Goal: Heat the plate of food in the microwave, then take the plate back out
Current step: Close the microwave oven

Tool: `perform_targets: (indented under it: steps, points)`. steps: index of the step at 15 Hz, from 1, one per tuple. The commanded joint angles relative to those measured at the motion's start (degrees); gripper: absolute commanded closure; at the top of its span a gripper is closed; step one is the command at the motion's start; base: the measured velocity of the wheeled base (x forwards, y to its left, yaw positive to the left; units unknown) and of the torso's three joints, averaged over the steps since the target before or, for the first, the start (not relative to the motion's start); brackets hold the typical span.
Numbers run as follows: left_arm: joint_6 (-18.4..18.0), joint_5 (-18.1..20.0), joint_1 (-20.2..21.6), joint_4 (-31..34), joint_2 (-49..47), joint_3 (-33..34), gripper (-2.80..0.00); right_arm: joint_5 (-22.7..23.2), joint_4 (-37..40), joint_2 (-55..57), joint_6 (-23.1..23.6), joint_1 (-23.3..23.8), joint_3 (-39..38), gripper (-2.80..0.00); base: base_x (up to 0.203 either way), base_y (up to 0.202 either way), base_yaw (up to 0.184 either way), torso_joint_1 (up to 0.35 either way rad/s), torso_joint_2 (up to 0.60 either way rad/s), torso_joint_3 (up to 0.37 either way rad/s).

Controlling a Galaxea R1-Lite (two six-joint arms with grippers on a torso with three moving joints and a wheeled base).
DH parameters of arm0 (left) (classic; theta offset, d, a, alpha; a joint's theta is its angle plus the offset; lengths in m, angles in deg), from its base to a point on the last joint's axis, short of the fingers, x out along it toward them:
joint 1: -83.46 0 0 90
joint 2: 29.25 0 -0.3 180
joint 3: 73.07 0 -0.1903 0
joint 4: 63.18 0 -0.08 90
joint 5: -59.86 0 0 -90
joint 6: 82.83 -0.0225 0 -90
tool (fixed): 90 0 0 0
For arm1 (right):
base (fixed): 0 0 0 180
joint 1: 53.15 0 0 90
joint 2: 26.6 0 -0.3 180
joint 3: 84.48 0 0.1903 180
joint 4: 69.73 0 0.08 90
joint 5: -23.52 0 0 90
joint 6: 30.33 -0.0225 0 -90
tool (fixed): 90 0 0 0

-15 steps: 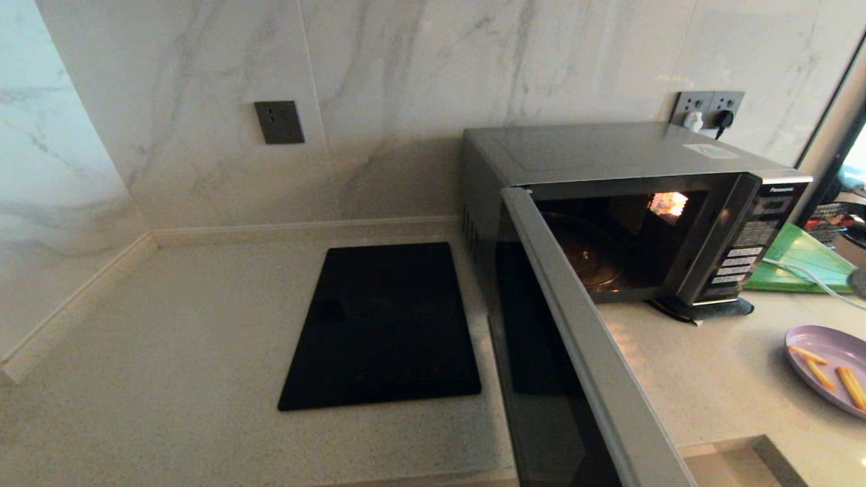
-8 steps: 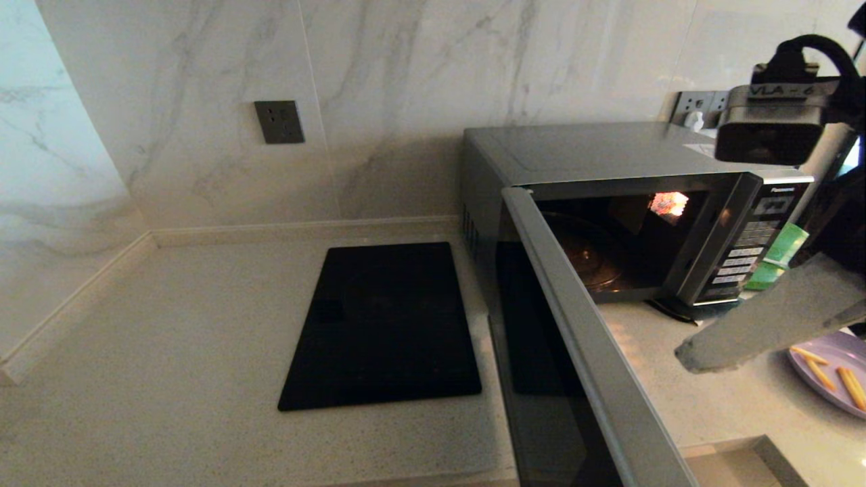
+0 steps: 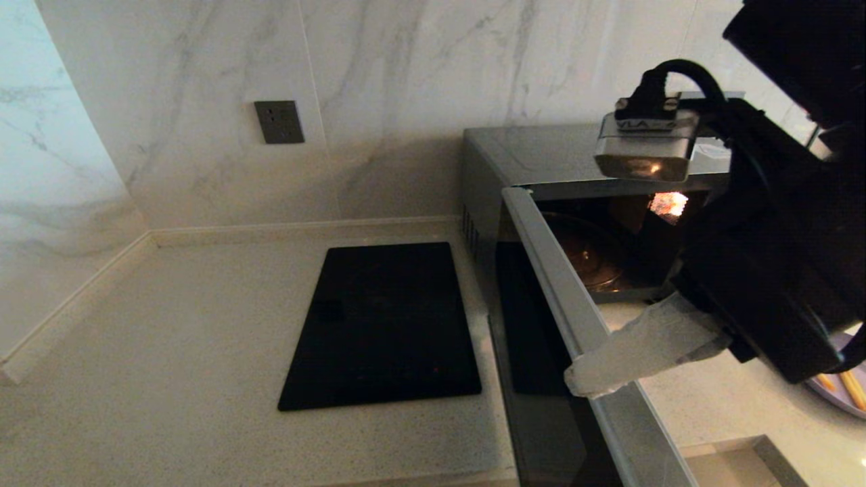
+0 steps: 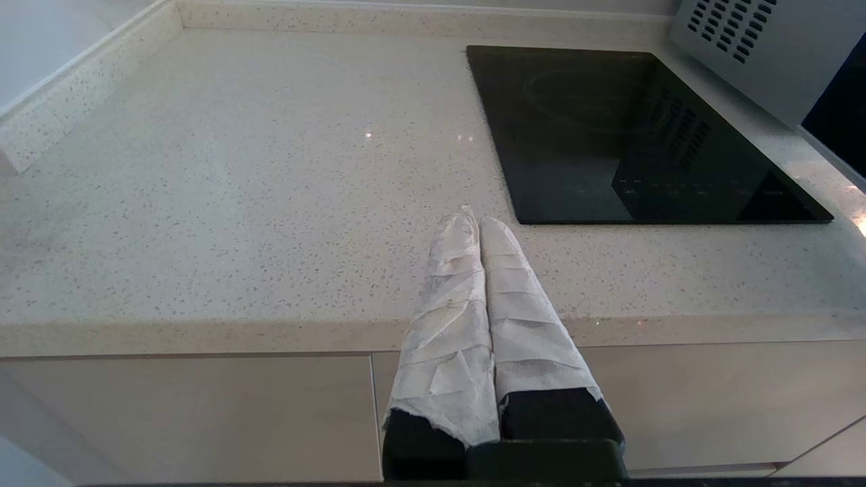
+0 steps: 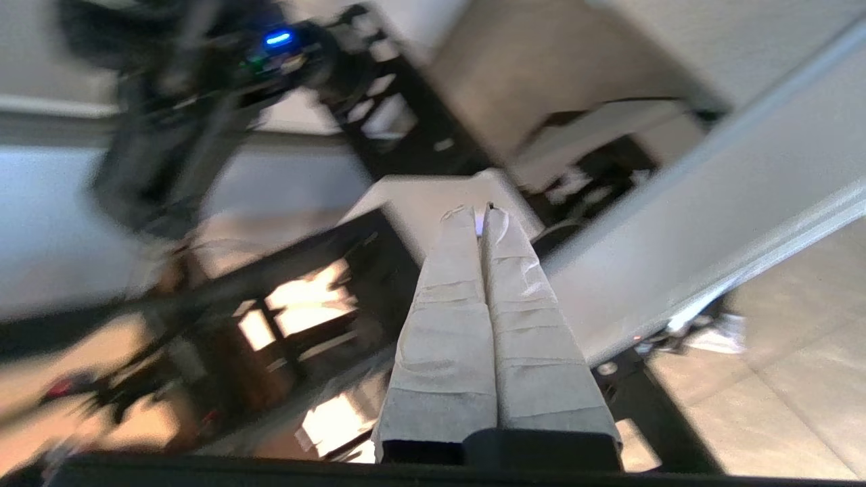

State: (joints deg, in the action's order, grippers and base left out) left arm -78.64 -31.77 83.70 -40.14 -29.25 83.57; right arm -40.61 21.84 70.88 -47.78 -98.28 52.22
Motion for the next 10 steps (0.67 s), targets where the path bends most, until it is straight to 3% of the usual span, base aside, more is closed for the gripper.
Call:
perform_targets:
  steps: [1,3,6,9,10]
  points:
    - [0.0,0.0,0.0,0.0,-0.1,0.0,0.0,-4.3,-0.5,2.1,-2.4,-2.1,0.0,0.0,0.0,0.0,0.0,0.0,0.0,0.0]
    - [0.0,0.0,0.0,0.0,-0.1,0.0,0.0,-9.2,-0.8,2.9,-4.8,-2.2,-0.1,0.0,0.0,0.0,0.0,0.0,0.0,0.0]
    - [0.0,0.0,0.0,0.0,-0.1,0.0,0.0,-20.4,-1.6,2.9,-9.3,-1.9,-0.3,0.0,0.0,0.0,0.0,0.0,0.0,0.0]
    - [0.0,0.0,0.0,0.0,0.0,0.0,0.0,-30.3,-2.0,2.6,-10.3,-0.4,-0.3,0.0,0.0,0.0,0.0,0.0,0.0,0.0]
    - [0.0,0.0,0.0,0.0,-0.1,0.0,0.0,-31.6,-2.0,2.4,-10.4,0.8,-0.3,0.0,0.0,0.0,0.0,0.0,0.0,0.0]
